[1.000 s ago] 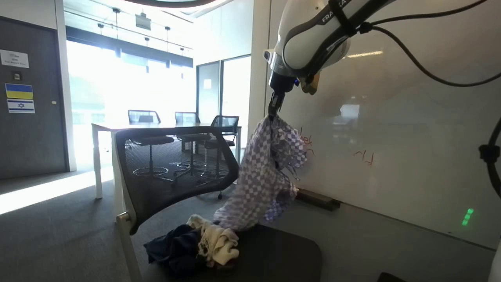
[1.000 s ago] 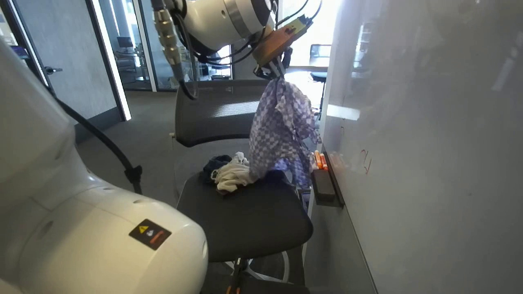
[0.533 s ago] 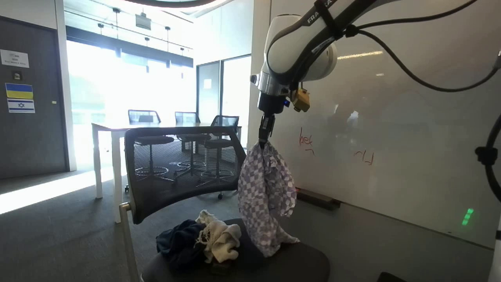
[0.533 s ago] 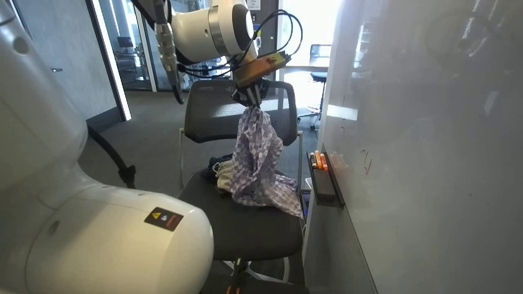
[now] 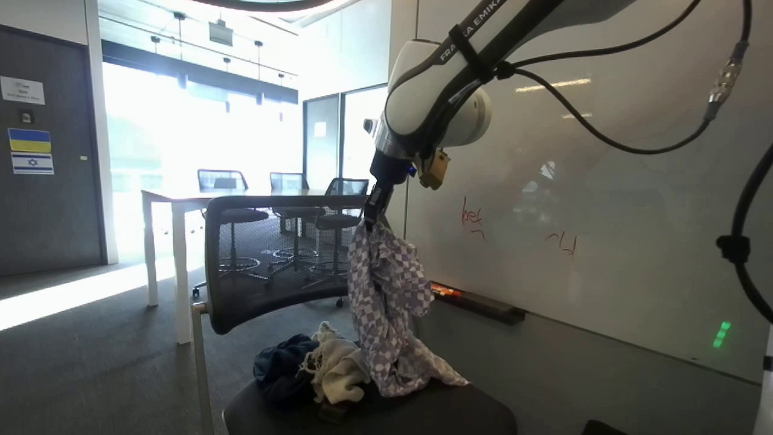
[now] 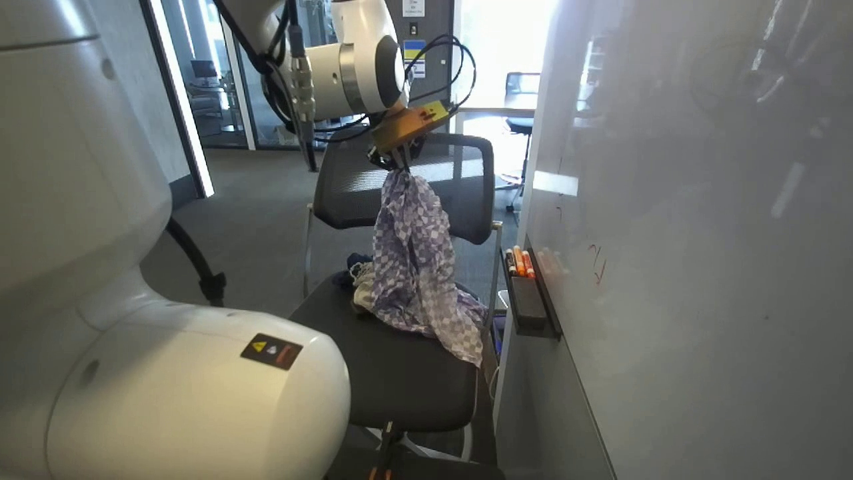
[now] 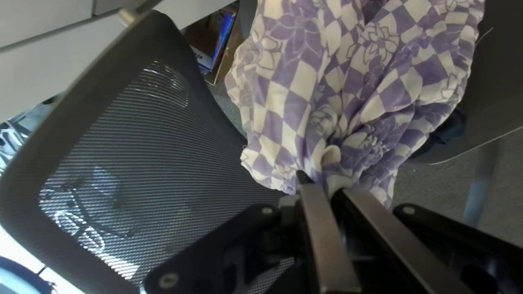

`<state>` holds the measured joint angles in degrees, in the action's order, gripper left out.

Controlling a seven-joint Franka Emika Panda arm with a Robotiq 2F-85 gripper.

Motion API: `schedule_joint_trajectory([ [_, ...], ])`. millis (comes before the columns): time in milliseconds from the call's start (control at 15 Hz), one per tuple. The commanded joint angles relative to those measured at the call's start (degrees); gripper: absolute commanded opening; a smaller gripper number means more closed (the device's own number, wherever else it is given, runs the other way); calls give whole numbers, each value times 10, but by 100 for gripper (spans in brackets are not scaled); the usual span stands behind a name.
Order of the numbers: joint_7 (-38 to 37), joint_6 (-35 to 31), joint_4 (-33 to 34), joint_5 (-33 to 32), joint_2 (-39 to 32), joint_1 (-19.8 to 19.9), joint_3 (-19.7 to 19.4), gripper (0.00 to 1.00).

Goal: Put the purple shirt on the seat of the chair

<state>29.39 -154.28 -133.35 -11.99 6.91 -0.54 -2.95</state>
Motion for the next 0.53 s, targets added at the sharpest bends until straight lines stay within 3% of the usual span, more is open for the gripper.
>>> schedule_joint_trajectory([
  [0,0,-15,34,28,-82,-9,5,6],
  [267,9,3,69,30,-169,13,8,7],
  [400,40,22,86,79,-195,31,27,36],
  [467,38,32,96,94,-202,38,35,42],
])
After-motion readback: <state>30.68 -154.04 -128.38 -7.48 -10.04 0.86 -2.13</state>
